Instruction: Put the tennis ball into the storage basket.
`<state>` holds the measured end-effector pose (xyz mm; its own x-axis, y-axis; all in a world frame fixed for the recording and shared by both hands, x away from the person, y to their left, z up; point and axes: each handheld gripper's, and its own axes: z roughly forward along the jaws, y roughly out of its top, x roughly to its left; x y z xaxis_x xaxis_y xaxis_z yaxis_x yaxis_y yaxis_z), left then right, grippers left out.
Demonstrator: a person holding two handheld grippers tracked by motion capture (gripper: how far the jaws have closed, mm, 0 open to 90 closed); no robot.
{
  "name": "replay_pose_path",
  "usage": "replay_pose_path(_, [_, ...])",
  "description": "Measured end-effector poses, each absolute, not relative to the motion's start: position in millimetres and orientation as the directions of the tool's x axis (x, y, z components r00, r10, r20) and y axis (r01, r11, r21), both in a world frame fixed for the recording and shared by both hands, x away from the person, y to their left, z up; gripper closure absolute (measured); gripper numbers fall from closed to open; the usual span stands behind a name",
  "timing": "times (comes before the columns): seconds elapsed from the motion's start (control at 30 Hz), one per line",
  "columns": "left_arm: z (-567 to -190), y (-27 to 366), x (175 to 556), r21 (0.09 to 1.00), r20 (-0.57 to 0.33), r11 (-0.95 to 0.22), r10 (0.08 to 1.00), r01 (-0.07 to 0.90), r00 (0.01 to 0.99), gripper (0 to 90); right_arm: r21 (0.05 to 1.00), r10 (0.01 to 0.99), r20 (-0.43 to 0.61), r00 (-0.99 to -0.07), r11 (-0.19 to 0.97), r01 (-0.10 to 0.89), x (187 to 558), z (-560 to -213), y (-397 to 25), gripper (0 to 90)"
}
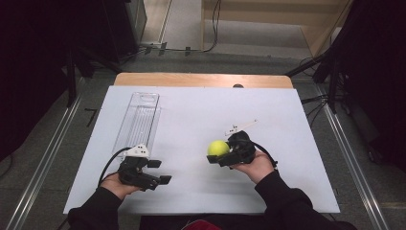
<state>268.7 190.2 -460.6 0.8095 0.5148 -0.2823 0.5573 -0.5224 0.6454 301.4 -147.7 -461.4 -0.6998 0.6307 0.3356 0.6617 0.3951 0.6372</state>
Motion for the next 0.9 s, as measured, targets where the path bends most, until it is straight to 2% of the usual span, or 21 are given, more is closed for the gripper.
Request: replay_pose_path(0.9, [-461,191,269,0.648,-0.286,-0.519,0.513,0.558,0.81,25.2,0.645,0.613,0.338,-0.714,0.402,0.65,318,-456,-120,23.2])
